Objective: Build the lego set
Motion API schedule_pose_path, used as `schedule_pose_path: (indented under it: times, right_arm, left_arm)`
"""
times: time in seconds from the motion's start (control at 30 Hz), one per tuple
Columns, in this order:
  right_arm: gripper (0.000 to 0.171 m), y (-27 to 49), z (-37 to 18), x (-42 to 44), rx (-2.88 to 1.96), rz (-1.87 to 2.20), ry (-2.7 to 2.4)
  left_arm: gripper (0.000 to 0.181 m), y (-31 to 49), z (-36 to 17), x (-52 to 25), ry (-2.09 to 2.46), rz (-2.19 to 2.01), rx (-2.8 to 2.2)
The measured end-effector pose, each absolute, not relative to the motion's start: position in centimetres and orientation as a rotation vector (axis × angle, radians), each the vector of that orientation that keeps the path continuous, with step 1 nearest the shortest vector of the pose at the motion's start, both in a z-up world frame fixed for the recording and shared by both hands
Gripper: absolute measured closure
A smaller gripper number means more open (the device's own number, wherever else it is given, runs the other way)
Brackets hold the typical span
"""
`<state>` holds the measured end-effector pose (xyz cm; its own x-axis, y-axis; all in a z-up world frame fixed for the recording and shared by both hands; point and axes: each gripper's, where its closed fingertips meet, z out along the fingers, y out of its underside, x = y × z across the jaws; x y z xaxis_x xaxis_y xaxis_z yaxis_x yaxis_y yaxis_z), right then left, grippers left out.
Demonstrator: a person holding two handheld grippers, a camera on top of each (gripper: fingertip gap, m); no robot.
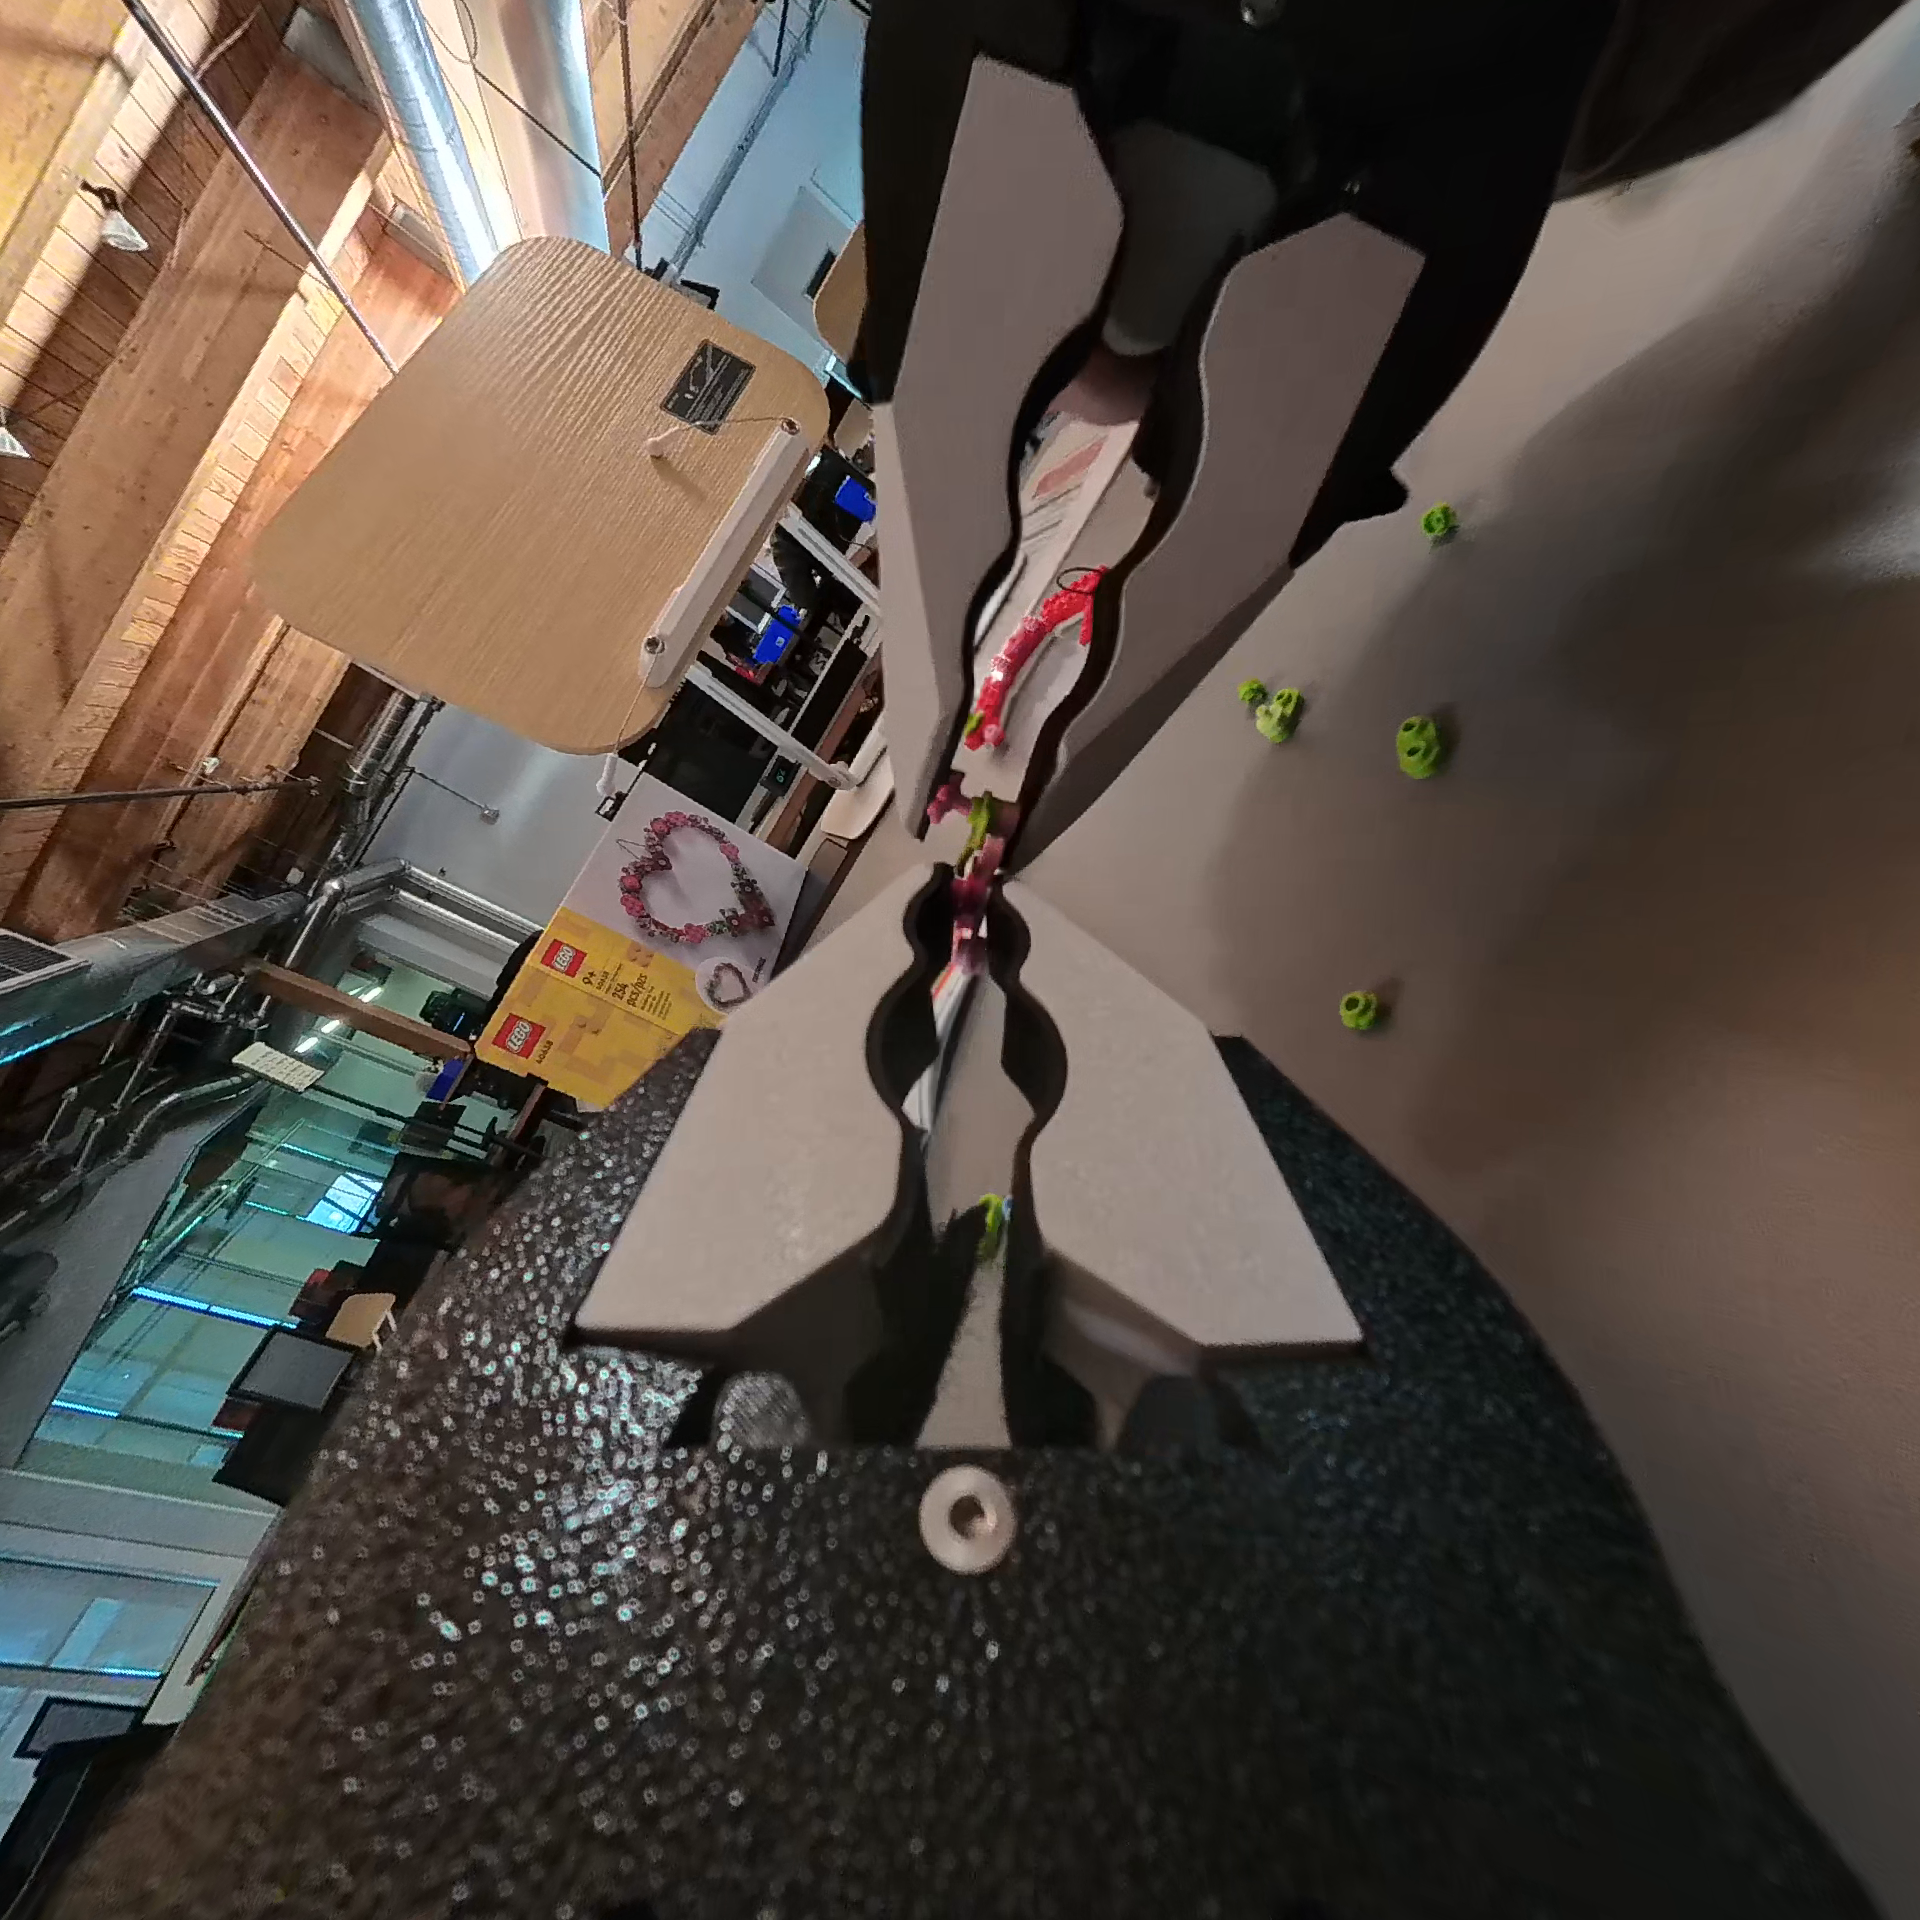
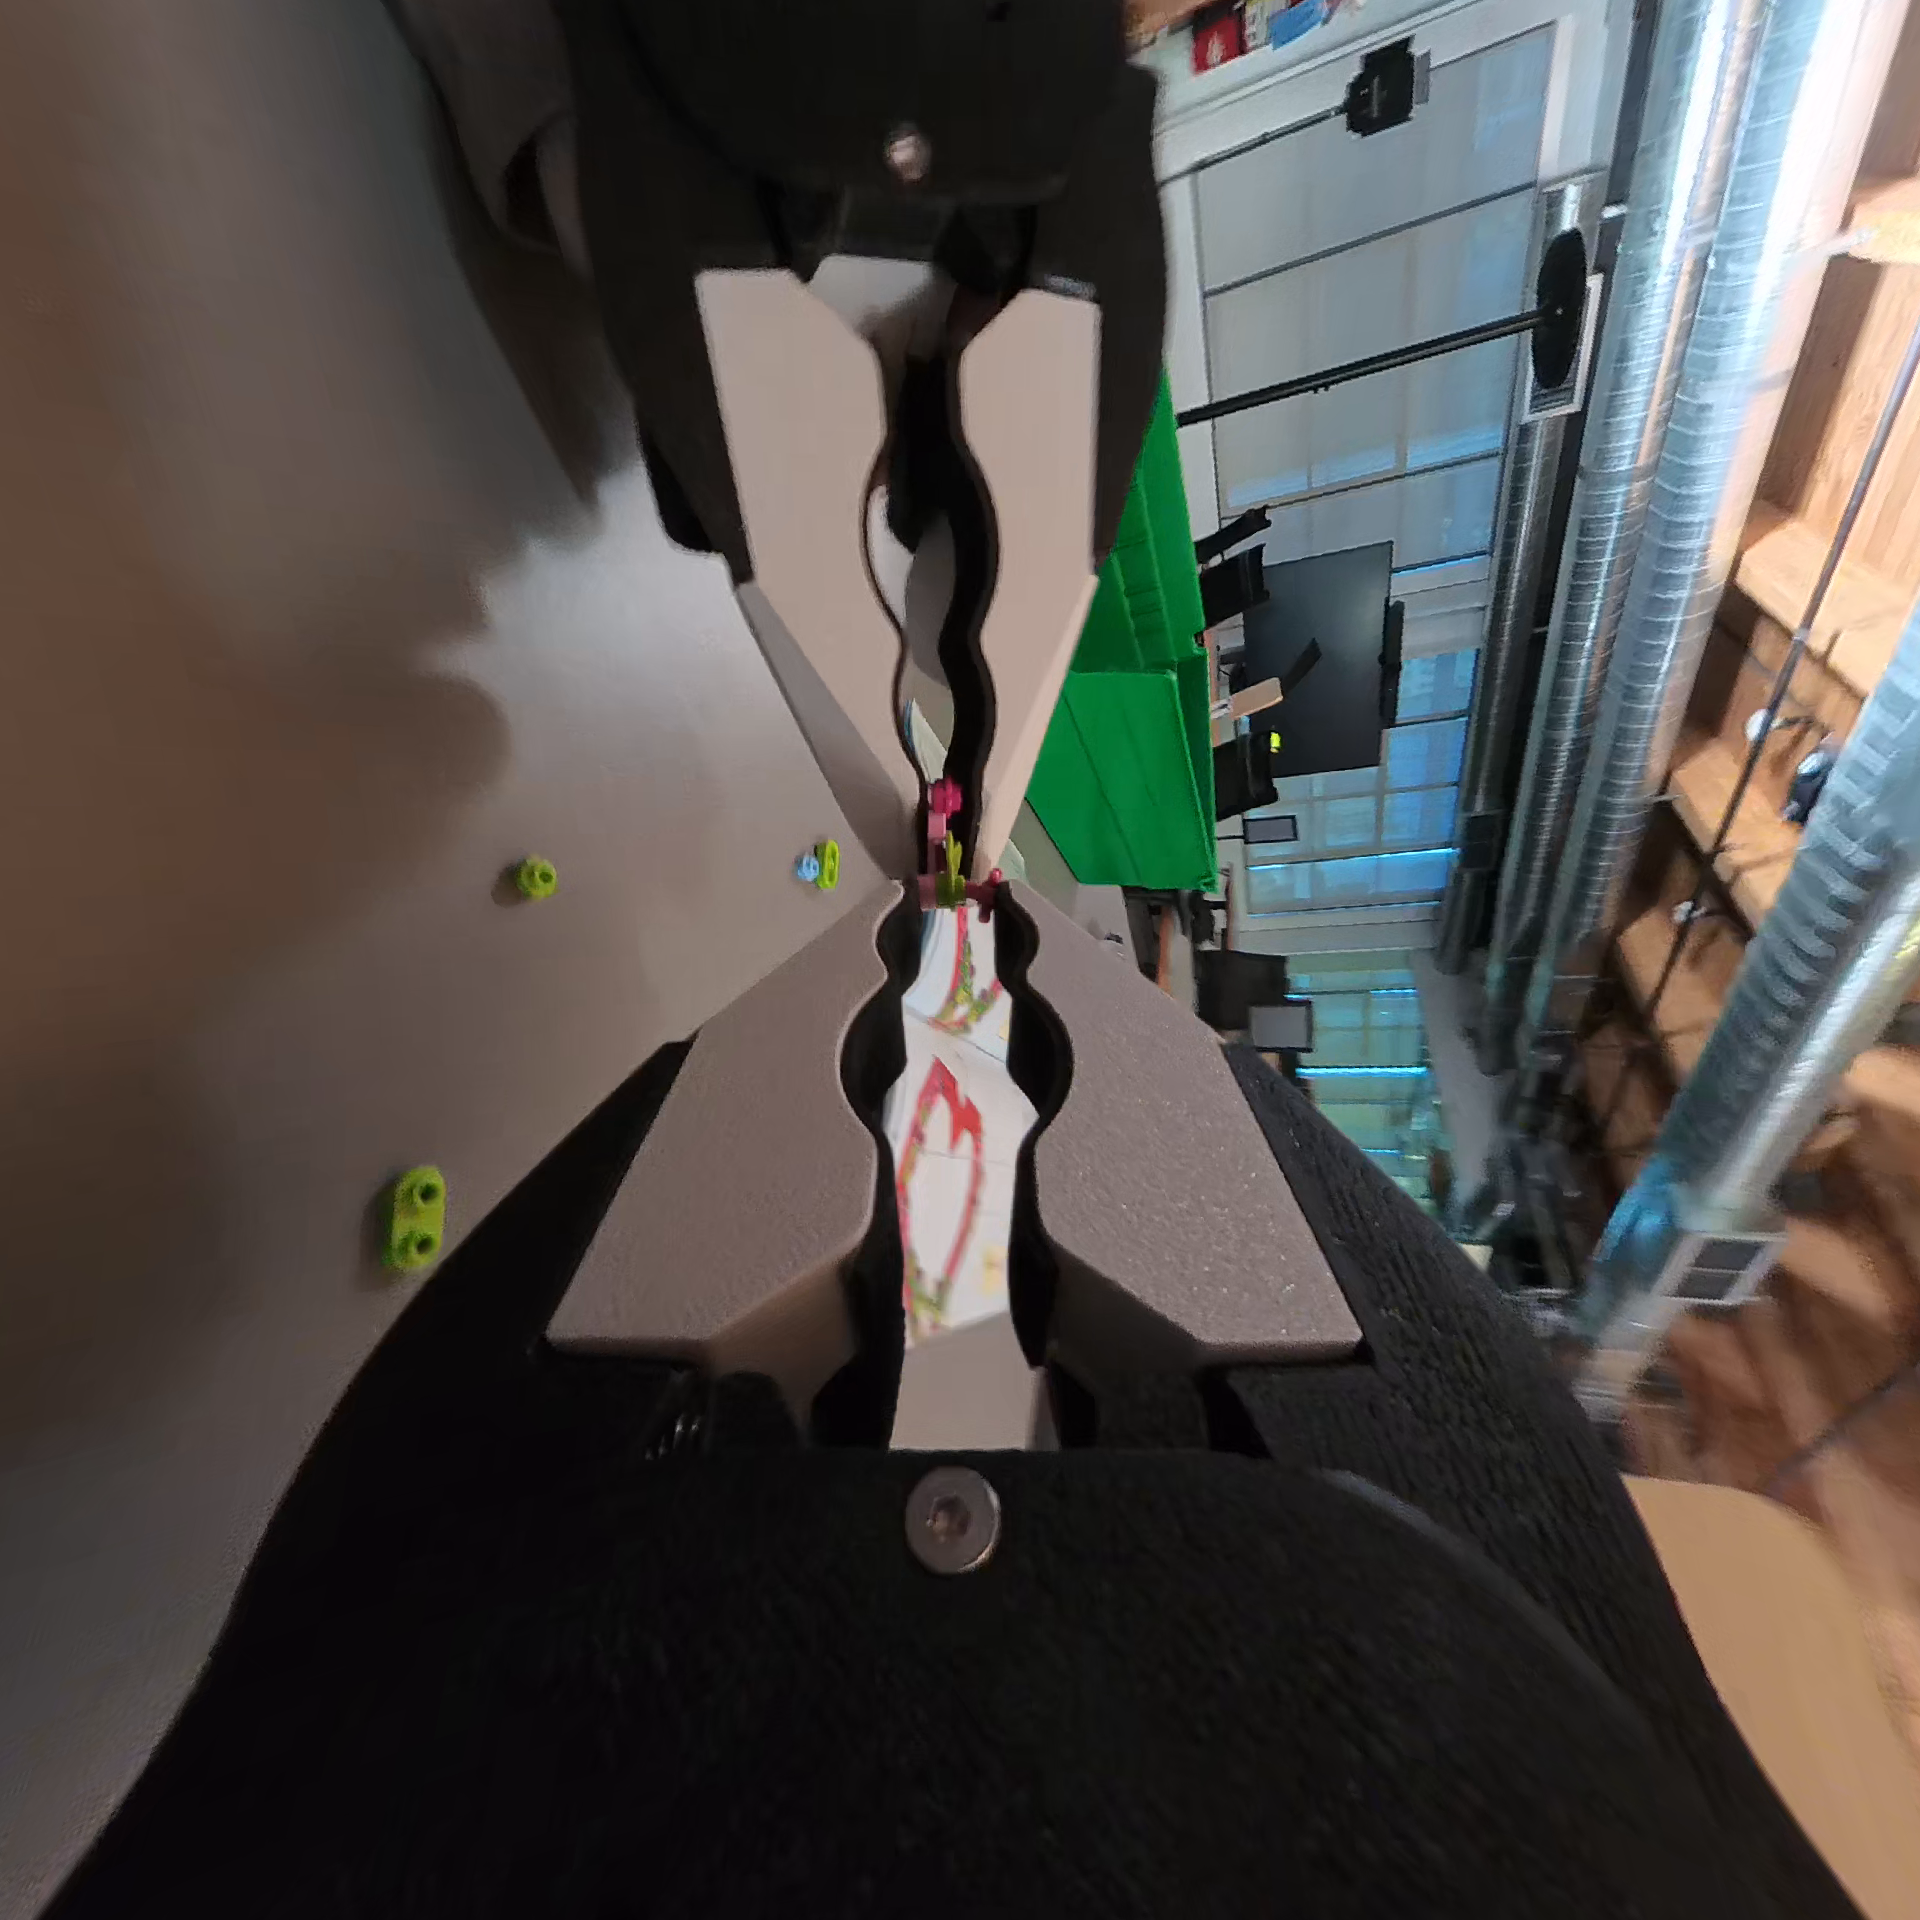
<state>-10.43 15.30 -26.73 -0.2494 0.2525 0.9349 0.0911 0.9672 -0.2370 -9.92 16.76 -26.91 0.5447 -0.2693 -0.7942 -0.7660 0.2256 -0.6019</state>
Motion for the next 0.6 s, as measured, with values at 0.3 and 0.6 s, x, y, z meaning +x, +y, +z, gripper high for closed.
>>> schedule_pose_path:
  times: [0.3, 0.6]
  right_arm:
    - [0.159, 15.5, -27.7, -10.1, -0.092, -0.148, -1.926]
    - [0.162, 15.9, -28.3, -10.3, -0.180, -0.149, -1.962]
  left_arm:
    - [0.178, 16.9, -27.8, -9.6, 1.043, 0.456, -1.369]
    - [0.178, 17.0, -28.3, -9.8, 1.051, 0.469, -1.394]
